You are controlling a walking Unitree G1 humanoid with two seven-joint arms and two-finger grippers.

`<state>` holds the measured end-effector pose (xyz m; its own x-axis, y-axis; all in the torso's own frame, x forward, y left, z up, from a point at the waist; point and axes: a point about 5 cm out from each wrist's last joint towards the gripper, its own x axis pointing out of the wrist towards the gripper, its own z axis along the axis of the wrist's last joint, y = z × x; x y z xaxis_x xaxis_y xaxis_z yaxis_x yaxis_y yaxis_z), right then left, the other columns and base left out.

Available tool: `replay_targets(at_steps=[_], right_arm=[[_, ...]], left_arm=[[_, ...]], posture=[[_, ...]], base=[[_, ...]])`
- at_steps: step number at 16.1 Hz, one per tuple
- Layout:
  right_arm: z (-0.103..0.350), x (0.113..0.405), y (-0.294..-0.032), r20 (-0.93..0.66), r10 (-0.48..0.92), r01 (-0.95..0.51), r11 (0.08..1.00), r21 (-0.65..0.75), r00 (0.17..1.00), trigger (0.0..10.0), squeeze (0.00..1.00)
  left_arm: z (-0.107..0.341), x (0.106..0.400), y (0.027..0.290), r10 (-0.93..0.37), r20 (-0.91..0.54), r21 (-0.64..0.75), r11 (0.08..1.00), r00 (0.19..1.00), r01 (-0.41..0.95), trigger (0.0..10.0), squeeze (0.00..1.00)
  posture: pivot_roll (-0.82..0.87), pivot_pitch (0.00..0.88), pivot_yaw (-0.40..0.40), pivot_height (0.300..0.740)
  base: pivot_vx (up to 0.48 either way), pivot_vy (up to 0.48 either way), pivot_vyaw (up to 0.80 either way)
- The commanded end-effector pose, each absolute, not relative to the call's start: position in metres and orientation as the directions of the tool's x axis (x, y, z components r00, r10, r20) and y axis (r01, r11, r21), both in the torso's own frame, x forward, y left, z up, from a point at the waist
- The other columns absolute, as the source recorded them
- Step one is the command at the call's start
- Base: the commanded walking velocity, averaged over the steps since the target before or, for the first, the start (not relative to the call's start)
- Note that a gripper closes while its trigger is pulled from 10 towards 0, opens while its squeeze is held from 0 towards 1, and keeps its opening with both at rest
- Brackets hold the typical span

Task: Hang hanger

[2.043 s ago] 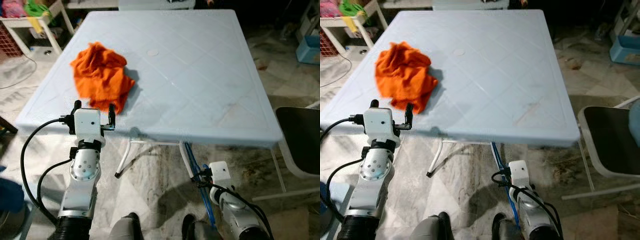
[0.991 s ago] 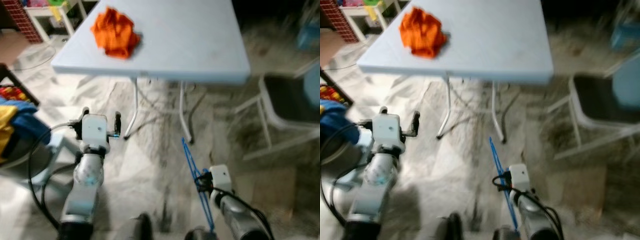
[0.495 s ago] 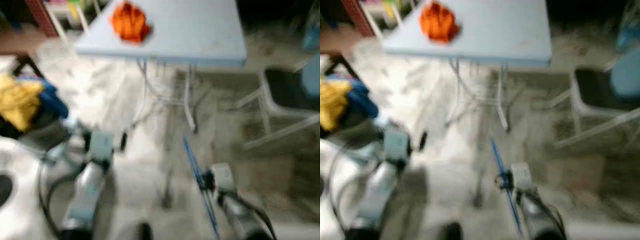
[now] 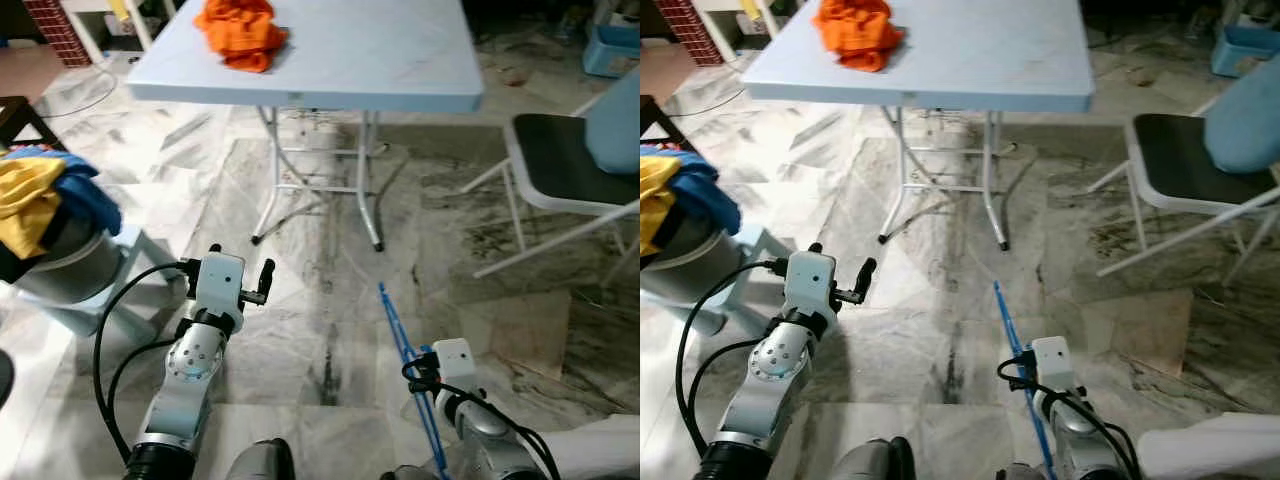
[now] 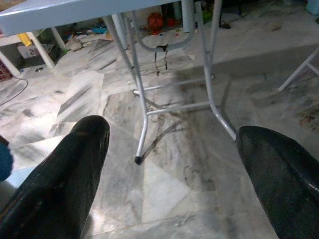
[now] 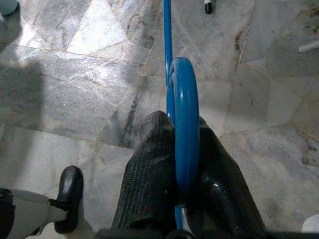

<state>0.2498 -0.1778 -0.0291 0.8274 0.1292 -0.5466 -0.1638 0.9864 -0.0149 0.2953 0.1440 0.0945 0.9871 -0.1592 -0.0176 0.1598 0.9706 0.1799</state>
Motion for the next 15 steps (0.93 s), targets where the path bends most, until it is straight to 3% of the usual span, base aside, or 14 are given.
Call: replay_targets(at_steps=[1, 11, 13, 15], right_arm=[[-0.031, 0.248, -0.171, -0.55, 0.142, -0.168, 0.986, 0.004, 0.823, 10.0, 0.0], [-0.034, 0.243, -0.169, -0.556, 0.142, -0.163, 0.987, 0.012, 0.819, 10.0, 0.0], [-0.035, 0.242, -0.17, -0.558, 0.141, -0.162, 0.987, 0.011, 0.818, 10.0, 0.0], [-0.033, 0.242, -0.173, -0.55, 0.137, -0.166, 0.986, -0.002, 0.824, 10.0, 0.0]], left_arm=[[0.088, 0.293, 0.15, -0.156, -0.045, 0.191, 0.968, 0.987, 0.162, 10.0, 0.0], [0.081, 0.29, 0.147, -0.186, -0.072, 0.203, 0.959, 0.98, 0.197, 10.0, 0.0], [0.08, 0.291, 0.146, -0.198, -0.072, 0.216, 0.954, 0.978, 0.209, 10.0, 0.0], [0.072, 0.29, 0.137, -0.3, -0.128, 0.233, 0.918, 0.945, 0.323, 10.0, 0.0]], posture=[[-0.05, 0.192, 0.059, 0.74], [-0.06, 0.205, 0.069, 0.74], [-0.06, 0.207, 0.067, 0.74], [-0.06, 0.209, 0.062, 0.74]], base=[[0.0, 0.48, 0.0], [0.0, 0.48, 0.0], [0.0, 0.157, 0.0], [0.0, 0.0, 0.0]])
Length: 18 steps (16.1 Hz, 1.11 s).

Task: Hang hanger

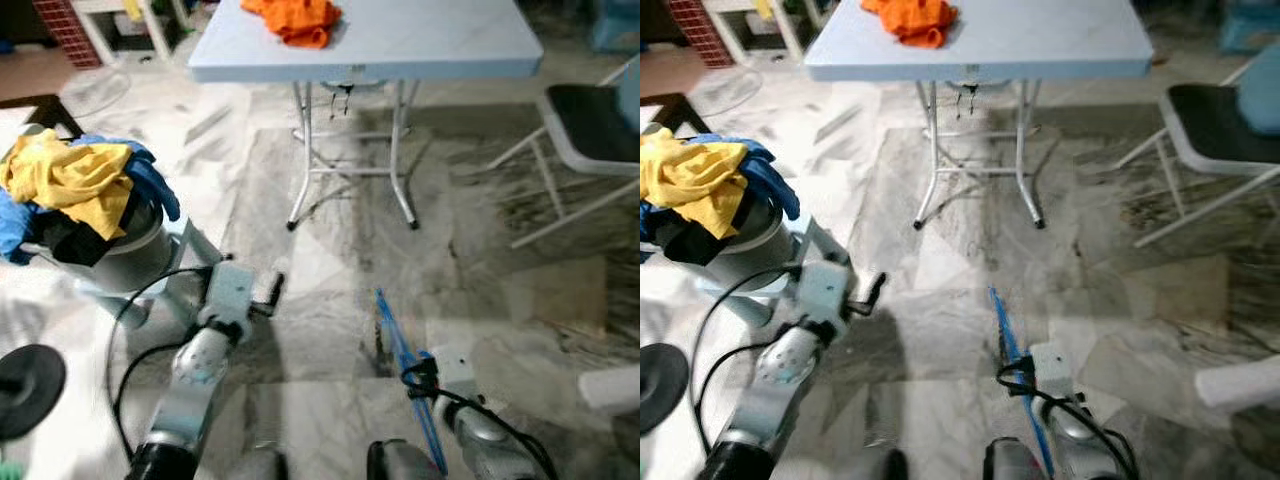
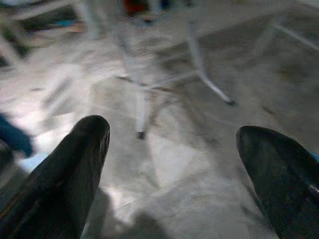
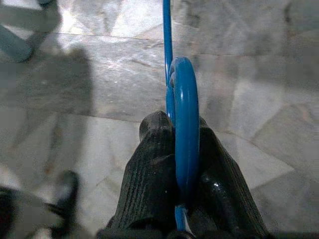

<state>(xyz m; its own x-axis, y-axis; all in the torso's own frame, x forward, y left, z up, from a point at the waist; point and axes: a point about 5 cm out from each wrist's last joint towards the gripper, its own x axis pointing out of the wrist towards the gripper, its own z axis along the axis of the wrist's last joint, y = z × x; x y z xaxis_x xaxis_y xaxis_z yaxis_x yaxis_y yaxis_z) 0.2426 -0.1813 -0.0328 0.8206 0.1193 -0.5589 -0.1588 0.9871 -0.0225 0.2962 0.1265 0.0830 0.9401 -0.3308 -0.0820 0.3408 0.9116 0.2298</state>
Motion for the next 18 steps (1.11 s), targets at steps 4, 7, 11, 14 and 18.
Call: replay_targets(at_steps=[4, 7, 11, 14, 18], right_arm=[[-0.018, 0.251, -0.176, -0.483, 0.216, -0.282, 0.957, -0.066, 0.848, 10.0, 0.0], [0.003, 0.258, -0.183, -0.433, 0.361, -0.467, 0.868, -0.169, 0.826, 10.0, 0.0], [0.042, 0.253, -0.186, -0.386, 0.588, -0.699, 0.653, -0.292, 0.711, 10.0, 0.0], [0.061, 0.25, -0.198, -0.469, 0.638, -0.792, 0.484, -0.373, 0.611, 10.0, 0.0], [0.071, 0.247, -0.192, -0.494, 0.67, -0.831, 0.411, -0.375, 0.554, 10.0, 0.0]], left_arm=[[0.054, 0.283, 0.136, -0.539, -0.283, 0.362, 0.707, 0.794, 0.608, 10.0, 0.0], [0.042, 0.278, 0.147, -0.619, -0.427, 0.499, 0.446, 0.659, 0.743, 10.0, 0.0], [0.044, 0.278, 0.151, -0.665, -0.492, 0.611, 0.195, 0.561, 0.767, 10.0, 0.0], [0.055, 0.286, 0.147, -0.694, -0.482, 0.706, 0.054, 0.535, 0.706, 10.0, 0.0], [0.065, 0.301, 0.137, -0.718, -0.437, 0.76, 0.026, 0.541, 0.649, 10.0, 0.0]], posture=[[-0.07, 0.216, 0.059, 0.74], [-0.08, 0.224, 0.056, 0.74], [-0.09, 0.233, 0.068, 0.74], [-0.1, 0.232, 0.08, 0.74], [-0.11, 0.224, 0.081, 0.74]], base=[[0.0, 0.0, 0.0], [0.0, 0.0, 0.0], [0.0, 0.0, 0.0], [0.0, 0.0, 0.0], [0.0, 0.0, 0.0]])
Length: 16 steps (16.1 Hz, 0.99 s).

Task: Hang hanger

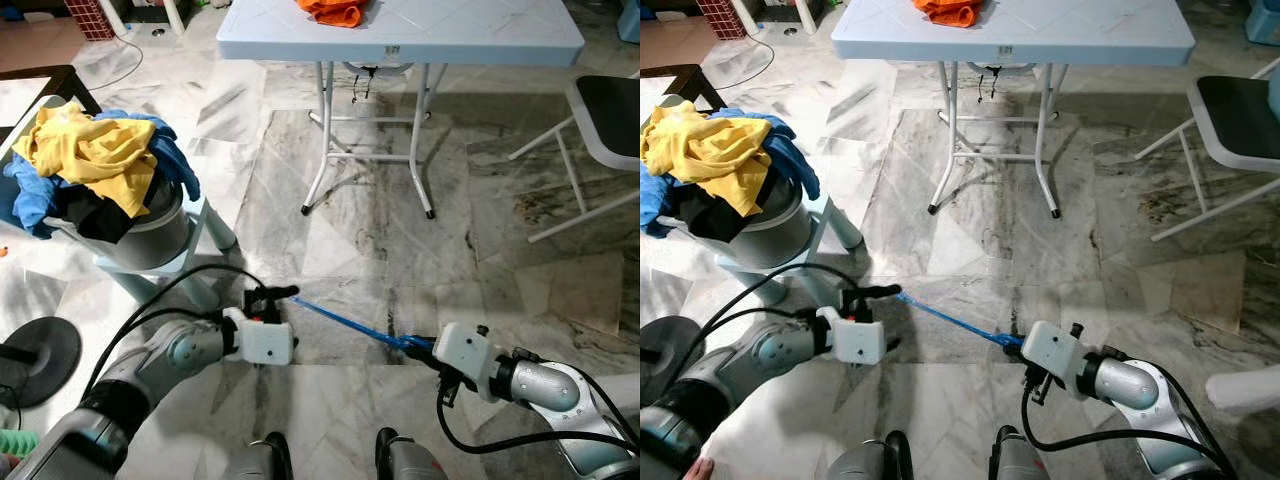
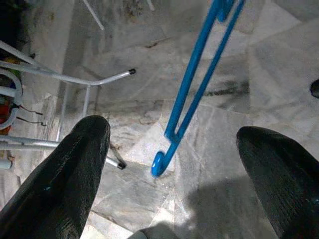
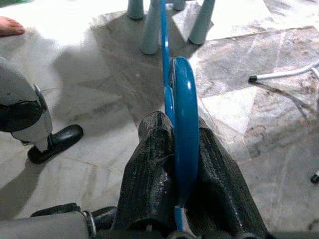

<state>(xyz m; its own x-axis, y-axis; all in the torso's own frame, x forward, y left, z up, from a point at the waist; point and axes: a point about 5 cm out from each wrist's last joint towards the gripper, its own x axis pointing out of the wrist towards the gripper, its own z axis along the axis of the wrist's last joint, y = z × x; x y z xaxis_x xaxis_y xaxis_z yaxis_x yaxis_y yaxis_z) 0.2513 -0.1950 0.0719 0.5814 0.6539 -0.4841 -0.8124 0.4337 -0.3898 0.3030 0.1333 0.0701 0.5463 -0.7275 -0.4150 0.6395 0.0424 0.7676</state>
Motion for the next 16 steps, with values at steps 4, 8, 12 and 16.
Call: replay_targets(at_steps=[4, 8, 12, 16], right_arm=[[0.082, 0.246, -0.181, -0.465, 0.719, -0.852, 0.376, -0.365, 0.517, 10.0, 0.0], [0.101, 0.248, -0.176, -0.429, 0.741, -0.844, 0.357, -0.4, 0.517, 10.0, 0.0], [0.108, 0.244, -0.173, -0.432, 0.754, -0.854, 0.33, -0.401, 0.494, 10.0, 0.0], [0.112, 0.237, -0.167, -0.437, 0.765, -0.867, 0.316, -0.384, 0.472, 10.0, 0.0]], left_arm=[[0.057, 0.306, 0.135, -0.693, -0.453, 0.741, 0.057, 0.561, 0.669, 10.0, 0.0], [0.052, 0.303, 0.126, -0.727, -0.464, 0.667, 0.09, 0.506, 0.74, 10.0, 0.0], [0.065, 0.315, 0.117, -0.744, -0.428, 0.692, 0.095, 0.513, 0.715, 10.0, 0.0], [0.072, 0.319, 0.116, -0.769, -0.447, 0.644, 0.079, 0.457, 0.761, 0.0, 0.0]], posture=[[-0.11, 0.225, 0.078, 0.74], [-0.13, 0.23, 0.06, 0.74], [-0.14, 0.236, 0.058, 0.74], [-0.16, 0.238, 0.069, 0.74]], base=[[0.0, 0.0, 0.0], [0.0, 0.0, 0.0], [0.0, 0.0, 0.0], [0.0, 0.0, 0.0]])
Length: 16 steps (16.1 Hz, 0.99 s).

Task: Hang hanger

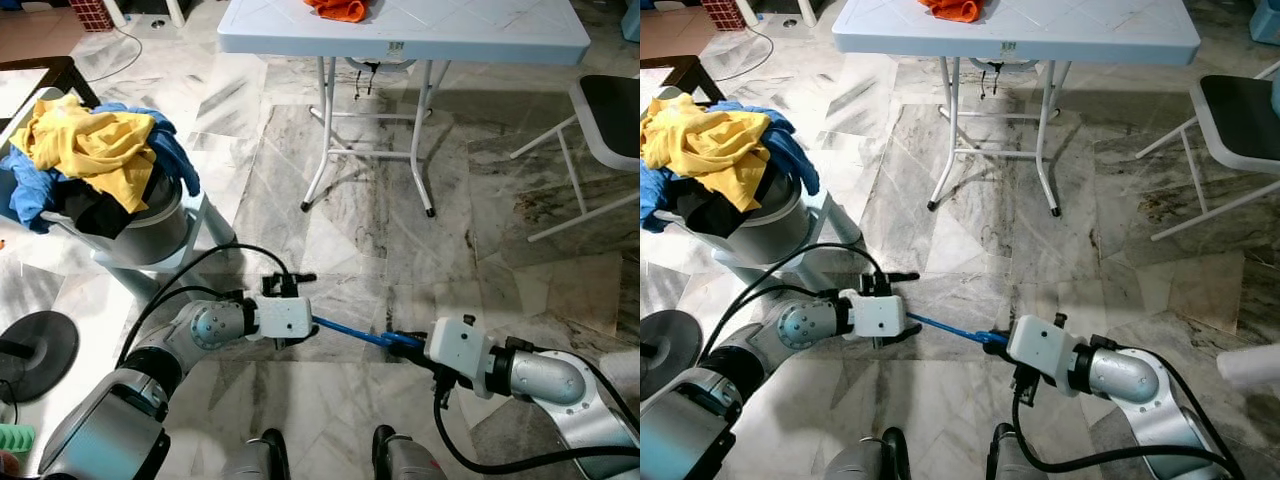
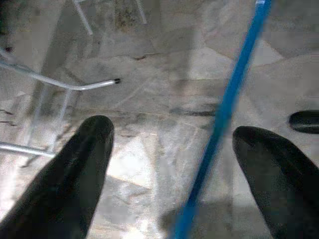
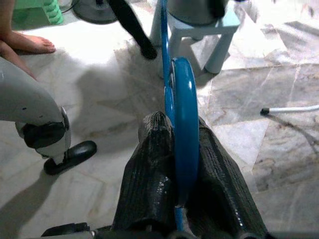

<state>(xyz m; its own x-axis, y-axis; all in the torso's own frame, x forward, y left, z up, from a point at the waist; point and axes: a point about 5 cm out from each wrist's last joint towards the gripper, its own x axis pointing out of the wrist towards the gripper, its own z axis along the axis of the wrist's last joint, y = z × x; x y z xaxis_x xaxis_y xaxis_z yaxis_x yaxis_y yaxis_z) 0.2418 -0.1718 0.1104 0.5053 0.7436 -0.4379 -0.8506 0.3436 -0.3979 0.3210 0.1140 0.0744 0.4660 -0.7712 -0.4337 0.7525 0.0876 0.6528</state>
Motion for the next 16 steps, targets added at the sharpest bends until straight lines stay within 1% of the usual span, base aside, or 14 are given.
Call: replay_targets(at_steps=[1, 3, 5, 7, 9, 13, 14, 16], right_arm=[[0.112, 0.236, -0.166, -0.439, 0.768, -0.87, 0.307, -0.387, 0.466, 10.0, 0.0], [0.116, 0.234, -0.165, -0.44, 0.772, -0.871, 0.295, -0.393, 0.46, 10.0, 0.0], [0.118, 0.235, -0.166, -0.438, 0.766, -0.864, 0.298, -0.407, 0.471, 10.0, 0.0], [0.119, 0.233, -0.165, -0.447, 0.765, -0.867, 0.289, -0.405, 0.464, 10.0, 0.0], [0.12, 0.235, -0.165, -0.442, 0.761, -0.86, 0.294, -0.417, 0.475, 10.0, 0.0], [0.12, 0.235, -0.166, -0.452, 0.758, -0.862, 0.284, -0.42, 0.471, 10.0, 0.0], [0.119, 0.236, -0.165, -0.454, 0.755, -0.86, 0.285, -0.424, 0.474, 10.0, 0.0], [0.119, 0.238, -0.161, -0.445, 0.754, -0.854, 0.293, -0.431, 0.483, 10.0, 0.0]], left_arm=[[0.071, 0.317, 0.115, -0.786, -0.452, 0.609, 0.072, 0.421, 0.79, 0.0, 0.0], [0.068, 0.316, 0.114, -0.79, -0.48, 0.537, 0.081, 0.383, 0.84, 0.0, 0.0], [0.071, 0.319, 0.111, -0.793, -0.48, 0.524, 0.084, 0.375, 0.848, 0.0, 0.0], [0.076, 0.324, 0.108, -0.795, -0.476, 0.509, 0.1, 0.376, 0.855, 0.0, 0.0], [0.074, 0.323, 0.108, -0.793, -0.502, 0.47, 0.086, 0.346, 0.878, 0.0, 0.0], [0.077, 0.324, 0.105, -0.811, -0.493, 0.426, 0.091, 0.315, 0.9, 0.0, 0.0], [0.077, 0.324, 0.103, -0.819, -0.49, 0.401, 0.094, 0.299, 0.911, 0.0, 0.0], [0.076, 0.321, 0.1, -0.834, -0.496, 0.35, 0.062, 0.241, 0.935, 0.0, 0.0]], posture=[[-0.16, 0.238, 0.073, 0.74], [-0.17, 0.239, 0.076, 0.74], [-0.17, 0.241, 0.075, 0.74], [-0.17, 0.245, 0.076, 0.74], [-0.17, 0.246, 0.073, 0.74], [-0.18, 0.249, 0.074, 0.74], [-0.18, 0.25, 0.073, 0.74], [-0.18, 0.253, 0.076, 0.74]], base=[[0.0, 0.0, 0.0], [0.0, 0.0, 0.0], [0.0, 0.0, 0.0], [0.0, 0.0, 0.0], [0.0, 0.0, 0.0], [0.0, 0.0, 0.0], [0.0, 0.0, 0.0], [0.0, 0.0, 0.0]])
